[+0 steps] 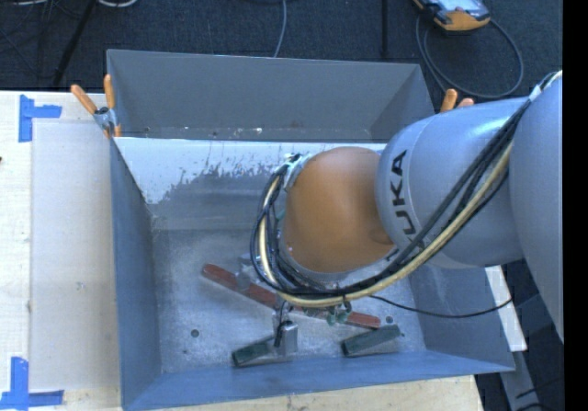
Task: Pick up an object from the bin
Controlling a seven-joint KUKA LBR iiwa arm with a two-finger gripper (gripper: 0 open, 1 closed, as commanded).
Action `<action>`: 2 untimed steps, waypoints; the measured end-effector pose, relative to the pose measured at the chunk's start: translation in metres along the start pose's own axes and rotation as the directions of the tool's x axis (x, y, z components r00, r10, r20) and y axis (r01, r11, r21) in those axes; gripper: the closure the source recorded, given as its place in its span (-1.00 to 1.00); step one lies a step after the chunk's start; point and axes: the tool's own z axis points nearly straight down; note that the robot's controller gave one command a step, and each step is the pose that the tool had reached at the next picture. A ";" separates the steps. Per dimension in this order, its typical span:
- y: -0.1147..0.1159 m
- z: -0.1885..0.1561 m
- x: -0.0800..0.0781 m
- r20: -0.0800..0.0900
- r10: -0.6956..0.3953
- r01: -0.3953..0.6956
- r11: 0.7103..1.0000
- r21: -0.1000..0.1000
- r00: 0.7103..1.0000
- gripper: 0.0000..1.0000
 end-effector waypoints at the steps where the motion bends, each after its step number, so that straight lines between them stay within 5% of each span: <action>1: -0.025 0.045 0.009 -0.007 -0.181 0.181 0.983 -0.001 0.983 -1.00; 2: -0.049 0.068 0.010 -0.006 -0.185 0.185 0.983 -0.002 0.983 1.00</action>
Offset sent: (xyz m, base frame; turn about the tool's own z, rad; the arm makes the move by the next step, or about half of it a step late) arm 0.0058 -0.0495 -0.0677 -0.1894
